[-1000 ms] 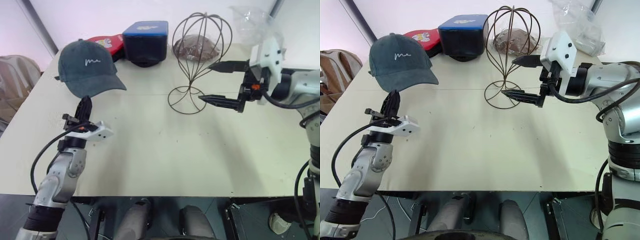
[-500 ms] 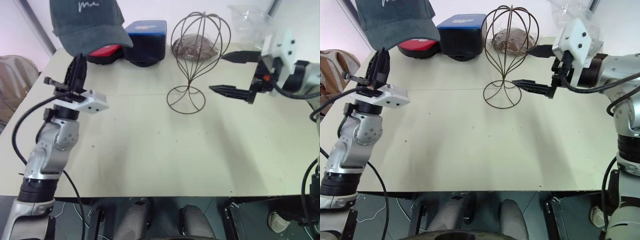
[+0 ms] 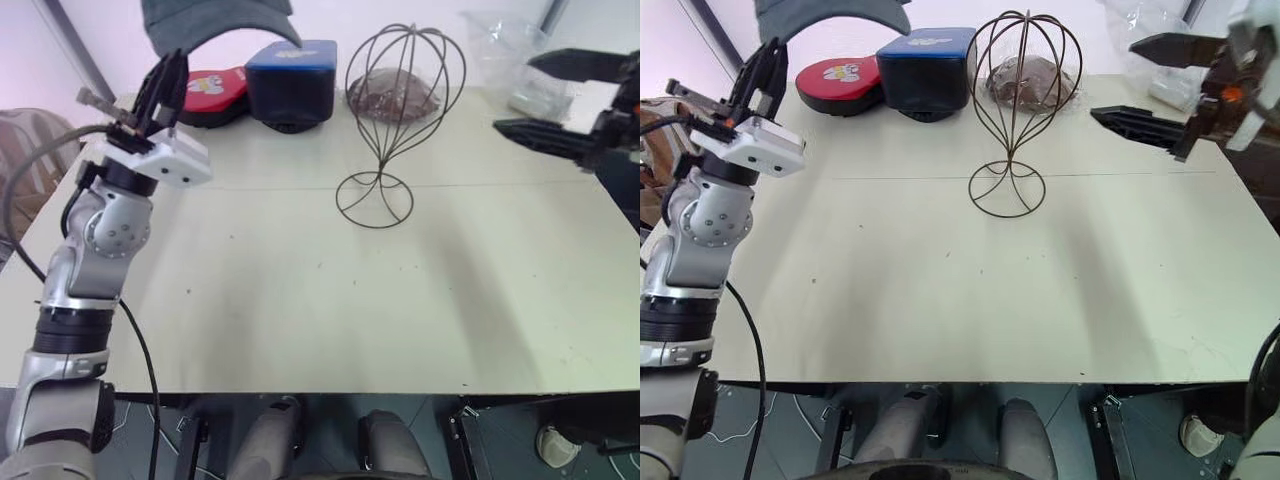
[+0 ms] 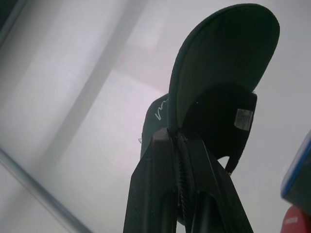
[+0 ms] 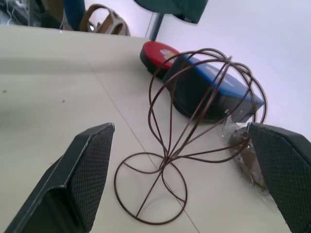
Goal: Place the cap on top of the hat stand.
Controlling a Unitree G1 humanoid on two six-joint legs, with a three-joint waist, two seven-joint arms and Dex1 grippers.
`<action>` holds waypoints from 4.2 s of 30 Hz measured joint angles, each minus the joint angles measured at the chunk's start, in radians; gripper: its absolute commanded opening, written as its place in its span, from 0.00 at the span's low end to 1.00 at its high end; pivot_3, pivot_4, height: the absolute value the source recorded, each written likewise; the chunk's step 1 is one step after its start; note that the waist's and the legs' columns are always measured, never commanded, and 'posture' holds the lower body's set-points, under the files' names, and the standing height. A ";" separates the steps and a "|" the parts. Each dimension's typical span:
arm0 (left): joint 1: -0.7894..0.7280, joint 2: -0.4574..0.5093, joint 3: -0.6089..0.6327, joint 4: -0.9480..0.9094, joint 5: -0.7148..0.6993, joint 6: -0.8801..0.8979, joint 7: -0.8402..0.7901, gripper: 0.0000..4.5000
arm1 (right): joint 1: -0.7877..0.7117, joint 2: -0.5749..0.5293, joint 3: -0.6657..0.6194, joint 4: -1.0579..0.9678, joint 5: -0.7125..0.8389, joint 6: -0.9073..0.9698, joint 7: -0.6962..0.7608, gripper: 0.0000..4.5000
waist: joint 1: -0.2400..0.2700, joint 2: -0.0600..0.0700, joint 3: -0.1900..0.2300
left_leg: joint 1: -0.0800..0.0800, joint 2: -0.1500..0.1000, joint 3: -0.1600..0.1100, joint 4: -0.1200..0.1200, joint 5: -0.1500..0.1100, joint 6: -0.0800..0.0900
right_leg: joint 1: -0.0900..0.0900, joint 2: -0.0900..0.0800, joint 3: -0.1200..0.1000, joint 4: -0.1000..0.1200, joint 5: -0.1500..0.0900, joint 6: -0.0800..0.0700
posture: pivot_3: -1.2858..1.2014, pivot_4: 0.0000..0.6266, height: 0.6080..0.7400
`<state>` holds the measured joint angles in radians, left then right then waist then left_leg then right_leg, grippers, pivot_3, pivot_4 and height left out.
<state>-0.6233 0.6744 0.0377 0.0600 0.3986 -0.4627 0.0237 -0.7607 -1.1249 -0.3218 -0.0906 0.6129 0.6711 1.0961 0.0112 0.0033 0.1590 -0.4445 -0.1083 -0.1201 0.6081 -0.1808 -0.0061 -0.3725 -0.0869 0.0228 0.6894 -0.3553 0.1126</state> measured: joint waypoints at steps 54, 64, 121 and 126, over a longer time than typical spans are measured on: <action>-0.380 -0.357 -0.219 0.390 0.117 -0.305 0.045 0.01 | 0.392 -0.017 -0.251 -0.244 0.097 0.106 -0.183 1.00 | 0.000 -0.004 0.002 | 0.000 0.000 0.002 0.005 0.000 0.001 | 0.001 0.002 0.000 0.001 0.001 0.002 | 0.52 0.24 1.00; -0.313 -0.370 -0.230 0.342 0.123 -0.286 0.035 0.01 | 0.389 -0.017 -0.250 -0.229 0.095 0.084 -0.190 1.00 | 0.000 -0.004 0.002 | 0.000 0.000 0.002 0.005 0.000 0.001 | 0.001 0.002 0.000 0.002 0.001 0.002 | 0.52 0.24 1.00; 0.234 -0.187 -0.298 -0.058 -0.281 -0.171 -0.479 0.99 | 0.347 -0.027 -0.172 -0.175 0.077 0.034 -0.168 1.00 | -0.001 -0.003 0.002 | 0.001 0.001 0.002 0.005 0.000 0.001 | 0.002 0.001 0.001 0.001 0.001 0.002 | 0.52 0.24 1.00; 0.252 -0.130 -0.243 -0.110 -0.452 0.000 -0.581 0.99 | 0.312 -0.029 -0.129 -0.148 0.068 0.011 -0.150 1.00 | -0.002 -0.003 0.002 | 0.001 0.001 0.002 0.006 0.000 0.002 | 0.002 0.001 0.001 0.001 0.001 0.002 | 0.52 0.24 1.00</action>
<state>-0.3714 0.5448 -0.2058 -0.0497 -0.0531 -0.4630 -0.5576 -0.4484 -1.1534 -0.4509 -0.2387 0.6814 0.6824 0.9460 0.0089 0.0007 0.1606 -0.4435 -0.1074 -0.1186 0.6136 -0.1813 -0.0045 -0.3700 -0.0858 0.0240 0.6907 -0.3543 0.1147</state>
